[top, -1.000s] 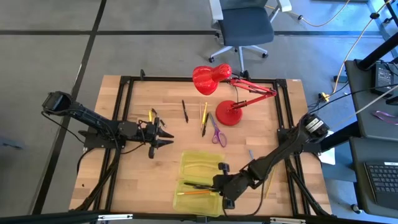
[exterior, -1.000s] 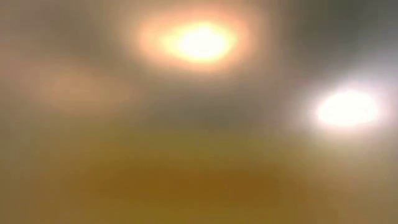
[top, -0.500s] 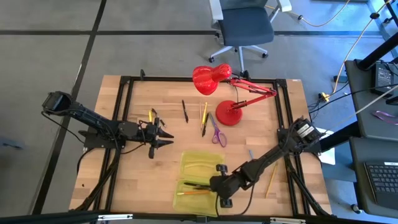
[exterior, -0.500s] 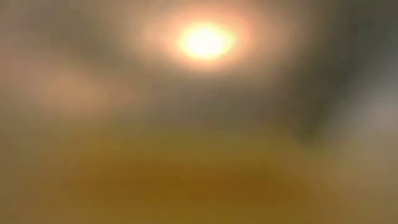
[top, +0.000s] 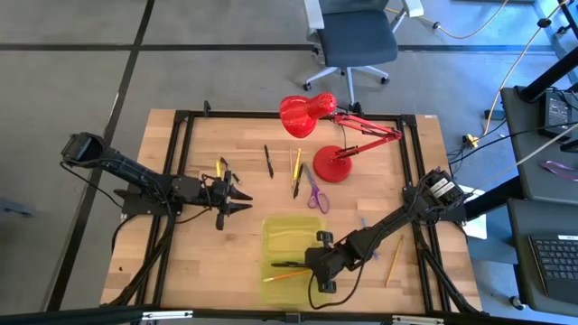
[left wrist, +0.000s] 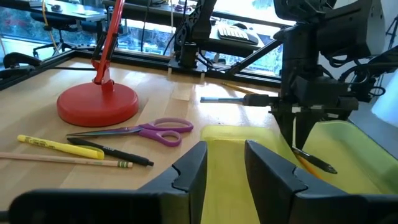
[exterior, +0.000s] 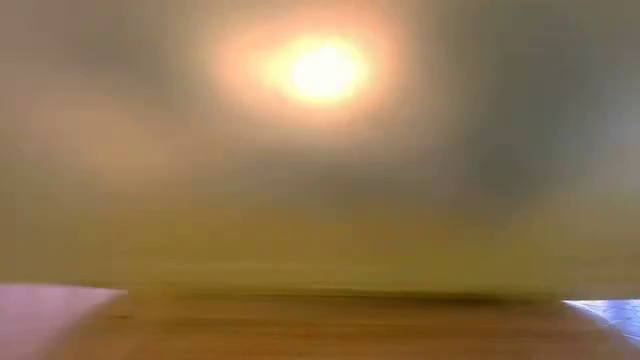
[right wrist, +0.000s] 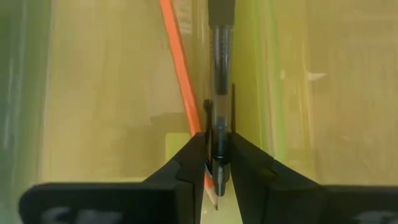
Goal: Pick & place school supplies into a supply box
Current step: Put the black pen into the yellow supply box, then put the blue pen into the yellow supply box
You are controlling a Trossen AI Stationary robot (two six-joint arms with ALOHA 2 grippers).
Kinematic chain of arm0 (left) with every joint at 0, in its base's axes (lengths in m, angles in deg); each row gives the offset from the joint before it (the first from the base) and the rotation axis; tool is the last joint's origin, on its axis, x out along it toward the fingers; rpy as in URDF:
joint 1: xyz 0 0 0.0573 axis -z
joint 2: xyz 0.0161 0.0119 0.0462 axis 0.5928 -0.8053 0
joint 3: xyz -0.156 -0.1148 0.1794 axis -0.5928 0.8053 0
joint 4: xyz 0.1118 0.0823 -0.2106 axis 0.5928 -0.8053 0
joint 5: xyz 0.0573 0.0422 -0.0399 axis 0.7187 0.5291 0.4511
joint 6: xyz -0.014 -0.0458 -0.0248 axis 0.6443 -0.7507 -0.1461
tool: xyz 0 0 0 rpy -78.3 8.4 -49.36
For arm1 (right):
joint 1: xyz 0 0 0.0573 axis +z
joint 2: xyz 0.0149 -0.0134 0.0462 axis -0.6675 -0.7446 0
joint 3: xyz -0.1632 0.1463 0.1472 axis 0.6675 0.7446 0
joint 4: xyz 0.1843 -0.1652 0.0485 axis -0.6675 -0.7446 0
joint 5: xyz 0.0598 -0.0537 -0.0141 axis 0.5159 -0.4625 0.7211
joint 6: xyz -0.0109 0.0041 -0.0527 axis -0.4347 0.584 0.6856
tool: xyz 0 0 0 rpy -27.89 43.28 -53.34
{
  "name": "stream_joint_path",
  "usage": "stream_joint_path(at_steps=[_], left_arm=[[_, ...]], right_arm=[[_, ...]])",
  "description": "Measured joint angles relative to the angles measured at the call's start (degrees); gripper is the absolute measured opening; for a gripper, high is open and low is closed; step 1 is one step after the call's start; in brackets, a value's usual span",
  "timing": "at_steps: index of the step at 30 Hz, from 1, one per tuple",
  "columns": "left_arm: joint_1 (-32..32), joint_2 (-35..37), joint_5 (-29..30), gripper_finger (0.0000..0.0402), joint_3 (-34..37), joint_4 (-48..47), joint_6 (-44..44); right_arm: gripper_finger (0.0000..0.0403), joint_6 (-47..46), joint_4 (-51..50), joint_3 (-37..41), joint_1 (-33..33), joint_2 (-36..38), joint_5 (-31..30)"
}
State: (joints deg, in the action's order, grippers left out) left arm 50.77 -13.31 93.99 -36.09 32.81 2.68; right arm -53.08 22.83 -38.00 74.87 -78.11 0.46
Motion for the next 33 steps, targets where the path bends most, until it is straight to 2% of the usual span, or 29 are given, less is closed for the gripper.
stream_joint_path(at_steps=[13, 17, 21, 26, 30, 33], left_arm=[[0.0, 0.0, 0.0, 0.0104, 0.0, 0.0, 0.0], [0.0, 0.0, 0.0, 0.0103, 0.0, 0.0, 0.0], [0.0, 0.0, 0.0, 0.01, 0.0, -0.2, 0.0], [0.0, 0.0, 0.0, 0.01, 0.0, -1.2, 0.0], [0.0, 0.0, 0.0, 0.0098, 0.0, -1.5, 0.0], [0.0, 0.0, 0.0, 0.0099, 0.0, -1.7, 0.0]], right_arm=[[0.011, 2.0, -0.1, 0.0, 0.0, 0.0, 3.3], [0.0121, -0.1, -4.9, -2.2, -0.2, 0.8, 8.0], [0.0122, -5.4, -10.6, -3.8, 0.2, 5.5, 8.0], [0.0123, -17.5, -24.4, -3.7, 3.3, 11.5, -0.2], [0.0123, -36.2, -38.9, -3.7, 6.8, 14.7, -5.5], [0.0123, -51.4, -46.1, -3.7, 9.6, 15.6, -8.2]])
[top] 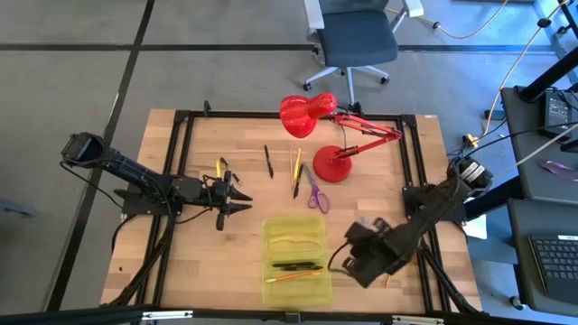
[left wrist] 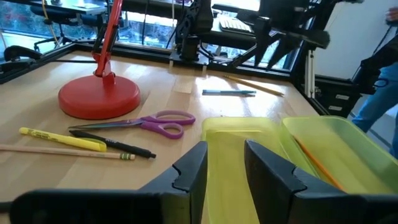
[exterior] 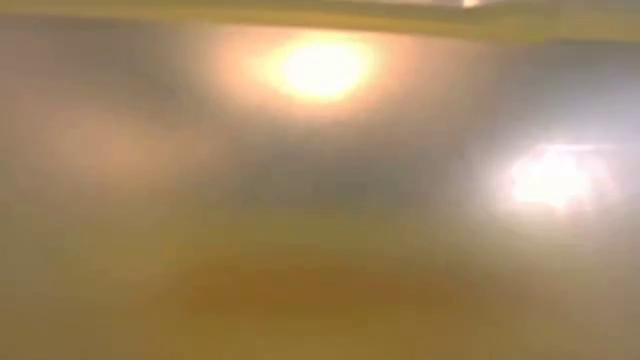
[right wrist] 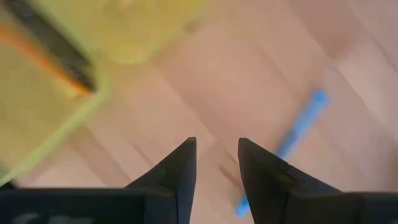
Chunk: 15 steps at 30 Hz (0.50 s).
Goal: Pick & place school supplies into a supply box
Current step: Put the blue pen into the yellow supply box
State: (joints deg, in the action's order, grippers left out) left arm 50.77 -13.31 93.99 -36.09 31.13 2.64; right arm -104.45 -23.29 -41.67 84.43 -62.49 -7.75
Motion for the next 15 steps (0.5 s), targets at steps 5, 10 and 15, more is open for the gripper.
stream_joint_path(at_steps=[5, 10, 15], left_arm=[[0.0, 0.0, 0.3, 0.0098, 0.0, -0.4, 0.0], [0.0, 0.0, 0.4, 0.0099, 0.0, -0.4, 0.0], [0.0, 0.0, 0.4, 0.0097, 0.0, -0.4, 0.0]], right_arm=[[0.0123, -13.0, -5.3, 0.1, 3.0, -1.5, 0.3], [0.0123, -13.4, -5.7, 0.1, 3.2, -4.0, 1.6], [0.0123, -16.1, -11.0, 0.2, 3.2, -5.6, 2.7]])
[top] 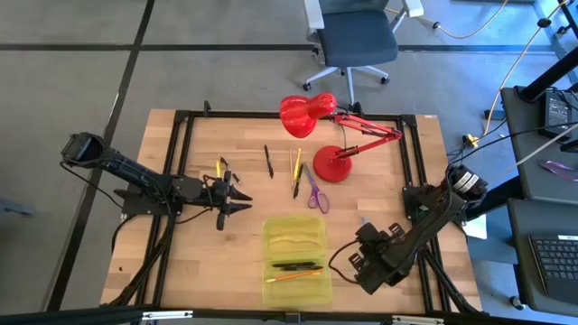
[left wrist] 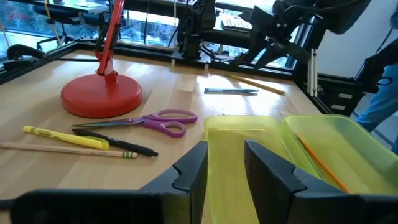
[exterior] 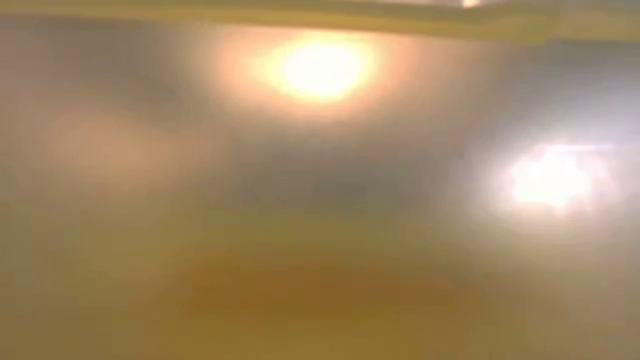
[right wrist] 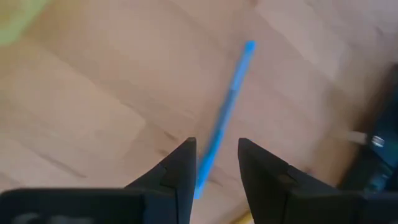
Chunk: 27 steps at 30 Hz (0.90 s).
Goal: Pick & place school supplies into a supply box
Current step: Put the blue pen into the yellow supply box
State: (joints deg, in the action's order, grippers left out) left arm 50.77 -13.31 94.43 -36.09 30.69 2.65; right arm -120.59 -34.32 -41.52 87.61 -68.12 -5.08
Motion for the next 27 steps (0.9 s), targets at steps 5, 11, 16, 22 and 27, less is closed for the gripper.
stream_joint_path(at_steps=[5, 11, 16, 22, 27], left_arm=[[0.0, 0.0, 0.0, 0.0096, 0.0, 0.0, 0.0], [0.0, 0.0, 0.2, 0.0099, 0.0, 0.0, 0.0], [0.0, 0.0, 0.2, 0.0096, 0.0, 0.0, 0.0], [0.0, 0.0, 0.2, 0.0098, 0.0, 0.0, 0.0], [0.0, 0.0, 0.2, 0.0099, 0.0, 0.0, 0.0]], right_arm=[[0.0123, 0.3, -0.3, 0.0, 0.3, 0.0, 0.8], [0.0123, 0.3, 2.9, 0.0, 0.3, 0.0, 1.1], [0.0134, -2.1, 2.5, 0.0, 0.2, 0.0, 1.9], [0.0193, -2.7, 0.1, 0.0, 0.3, 0.0, 0.9], [0.022, -5.0, 2.1, 0.0, 0.4, -0.9, 3.2]])
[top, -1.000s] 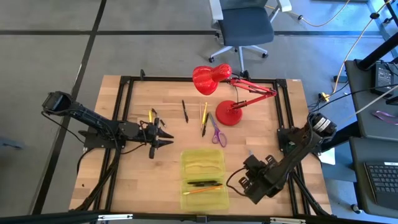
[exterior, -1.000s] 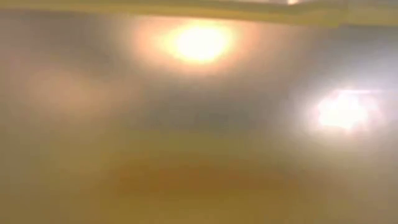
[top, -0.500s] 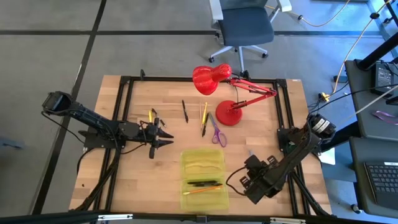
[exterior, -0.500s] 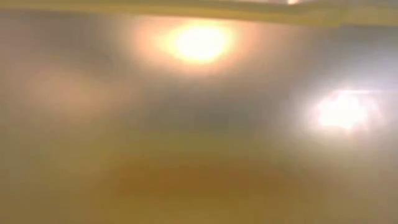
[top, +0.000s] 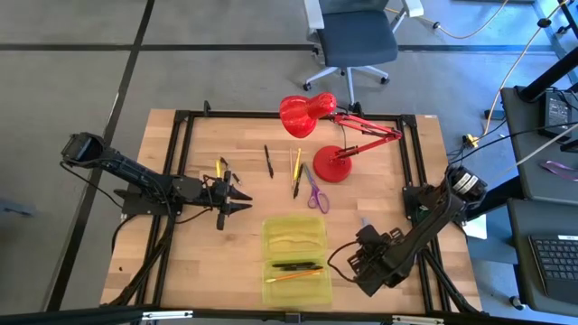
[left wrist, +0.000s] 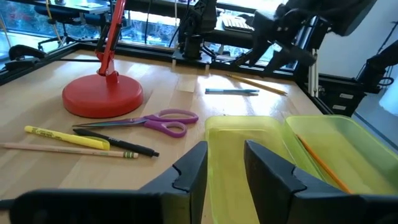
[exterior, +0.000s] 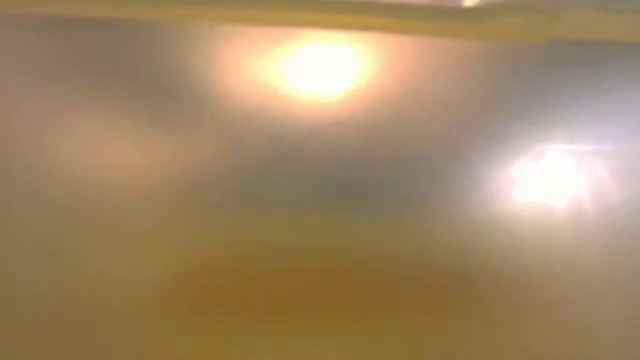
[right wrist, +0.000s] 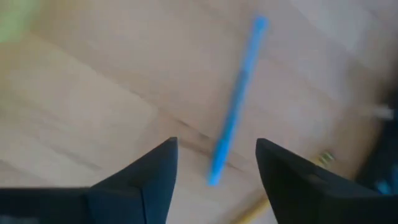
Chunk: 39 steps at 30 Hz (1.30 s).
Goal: Pick & place school supplies into a supply box
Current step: Put the blue pen into the yellow supply box
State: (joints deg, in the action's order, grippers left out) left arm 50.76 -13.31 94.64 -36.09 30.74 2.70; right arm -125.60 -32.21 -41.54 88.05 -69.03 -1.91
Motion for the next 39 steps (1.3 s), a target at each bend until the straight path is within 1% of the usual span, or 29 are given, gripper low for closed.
stream_joint_path(at_steps=[2, 5, 8, 16, 20, 25, 35, 39], left_arm=[[0.0, 0.0, 0.0, 0.0097, 0.0, 0.0, 0.0], [0.0, 0.0, 0.0, 0.0095, 0.0, -0.1, 0.0], [0.0, 0.0, -0.1, 0.0095, 0.0, -0.1, -0.1], [0.0, 0.0, -0.2, 0.0099, 0.0, -0.1, -0.1], [0.0, 0.0, -0.2, 0.0097, 0.0, -0.1, -0.1], [0.0, 0.0, -0.2, 0.0099, 0.0, 0.0, -0.1], [0.0, 0.0, -0.2, 0.0095, 0.0, 0.0, -0.1], [0.0, 0.0, -0.2, 0.0099, 0.0, 0.0, -0.1]], right_arm=[[0.0221, -2.6, -0.6, 1.4, 0.1, -0.4, 3.0], [0.0217, -3.7, 3.6, 5.1, 1.2, -0.5, 5.7], [0.0213, -4.2, 8.8, 7.8, 2.1, -0.5, 5.6], [0.0199, -5.3, 15.1, 12.7, 2.5, -0.4, 6.7], [0.0184, -5.4, 18.9, 15.5, 2.5, 0.0, 6.7], [0.0151, -5.2, 22.1, 17.5, 2.5, 0.1, 6.4], [0.0056, -3.1, 23.0, 17.5, 2.5, 0.0, 6.3], [0.003, -2.0, 21.7, 16.9, 2.5, -0.3, 6.2]])
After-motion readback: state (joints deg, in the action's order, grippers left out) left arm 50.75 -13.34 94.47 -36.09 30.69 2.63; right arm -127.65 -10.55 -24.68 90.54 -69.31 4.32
